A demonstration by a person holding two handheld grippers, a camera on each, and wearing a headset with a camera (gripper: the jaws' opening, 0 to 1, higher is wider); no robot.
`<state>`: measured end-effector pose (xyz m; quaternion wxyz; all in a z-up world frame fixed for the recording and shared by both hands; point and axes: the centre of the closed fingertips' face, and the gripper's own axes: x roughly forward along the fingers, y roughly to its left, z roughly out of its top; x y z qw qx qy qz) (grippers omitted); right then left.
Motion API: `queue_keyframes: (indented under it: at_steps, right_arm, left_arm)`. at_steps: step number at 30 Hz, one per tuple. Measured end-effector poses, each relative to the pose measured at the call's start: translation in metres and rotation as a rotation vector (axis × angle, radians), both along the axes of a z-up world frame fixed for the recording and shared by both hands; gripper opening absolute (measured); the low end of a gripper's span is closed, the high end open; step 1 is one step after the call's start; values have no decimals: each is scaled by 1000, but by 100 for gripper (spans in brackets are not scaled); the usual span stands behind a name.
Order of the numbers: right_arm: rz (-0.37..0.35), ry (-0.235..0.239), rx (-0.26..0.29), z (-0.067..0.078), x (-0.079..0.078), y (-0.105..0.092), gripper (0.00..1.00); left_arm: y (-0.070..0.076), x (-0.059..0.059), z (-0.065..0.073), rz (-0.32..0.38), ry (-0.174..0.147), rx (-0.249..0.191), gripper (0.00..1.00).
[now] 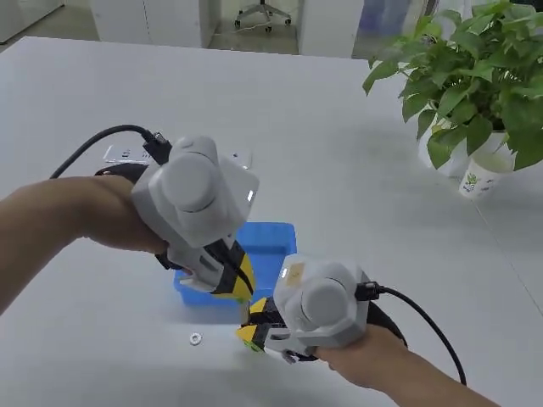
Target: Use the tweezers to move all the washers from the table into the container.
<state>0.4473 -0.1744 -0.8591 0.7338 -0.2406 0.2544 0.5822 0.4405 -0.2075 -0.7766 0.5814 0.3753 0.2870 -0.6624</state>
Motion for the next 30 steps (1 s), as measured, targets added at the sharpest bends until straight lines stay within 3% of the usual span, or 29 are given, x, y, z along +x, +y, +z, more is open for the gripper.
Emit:
queue_keyframes:
  at_steps: [20,30]
  right_arm:
    - [-12,-10,19,25,2,4,11]
    - [-10,-33,24,43,10,7,11]
  left_arm:
    - [4,-1,25,-6,-13,11,5]
    - [6,5,43,-13,-40,12,5]
